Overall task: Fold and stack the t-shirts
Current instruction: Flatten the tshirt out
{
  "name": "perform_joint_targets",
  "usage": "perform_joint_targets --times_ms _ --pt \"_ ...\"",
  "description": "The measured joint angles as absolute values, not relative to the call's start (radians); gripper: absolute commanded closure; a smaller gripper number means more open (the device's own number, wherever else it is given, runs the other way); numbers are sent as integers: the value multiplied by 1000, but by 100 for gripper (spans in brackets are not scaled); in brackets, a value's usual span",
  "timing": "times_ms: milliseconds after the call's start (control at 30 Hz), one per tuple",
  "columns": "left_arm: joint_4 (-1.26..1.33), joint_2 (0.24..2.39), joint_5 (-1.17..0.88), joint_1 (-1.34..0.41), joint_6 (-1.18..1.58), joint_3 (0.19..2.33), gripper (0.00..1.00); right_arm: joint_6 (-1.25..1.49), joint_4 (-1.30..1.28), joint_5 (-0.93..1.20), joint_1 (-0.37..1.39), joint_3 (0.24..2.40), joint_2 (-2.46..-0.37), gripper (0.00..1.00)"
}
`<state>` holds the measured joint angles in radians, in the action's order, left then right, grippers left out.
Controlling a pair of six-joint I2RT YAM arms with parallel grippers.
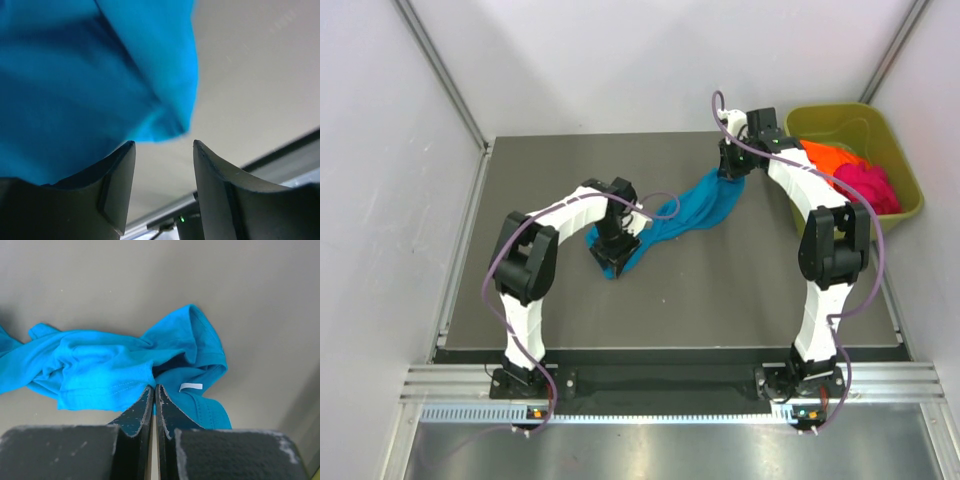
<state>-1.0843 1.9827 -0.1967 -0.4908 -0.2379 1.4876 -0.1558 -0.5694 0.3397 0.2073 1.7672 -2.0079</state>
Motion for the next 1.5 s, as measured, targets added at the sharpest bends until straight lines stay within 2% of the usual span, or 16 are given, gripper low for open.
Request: perform_joint_targets --times_ms 200,300,333,367,400,733,1033,1200,1500 --pt "-1037 2050 -184 -491 -229 1493 45 -157 -569 336 207 1768 -2008 100" --pt "-1036 2054 -168 -491 -219 1497 66 -162 -569 333 207 1767 -2008 100" --pt "-1032 2056 -157 -491 -218 1498 89 -163 -570 332 207 1767 -2008 100" --pt "-1029 2056 -153 -491 -209 1499 97 -164 -570 330 207 1767 -2008 100" --pt "-1022 2057 -148 -489 -211 1499 100 -164 -570 329 207 1767 -2008 100" --pt "-1013 2030 -107 -487 -233 1547 100 -165 -569 300 207 1768 -2008 100" --pt "-1052 1972 -54 -473 -272 1871 100 -173 -571 281 207 1768 -1989 100" --pt "-1097 1894 -32 -468 -341 1964 100 -172 -572 268 201 1767 -1896 100" --pt "-1154 1751 0 -468 -496 1977 100 -172 -563 283 189 1697 -1627 100"
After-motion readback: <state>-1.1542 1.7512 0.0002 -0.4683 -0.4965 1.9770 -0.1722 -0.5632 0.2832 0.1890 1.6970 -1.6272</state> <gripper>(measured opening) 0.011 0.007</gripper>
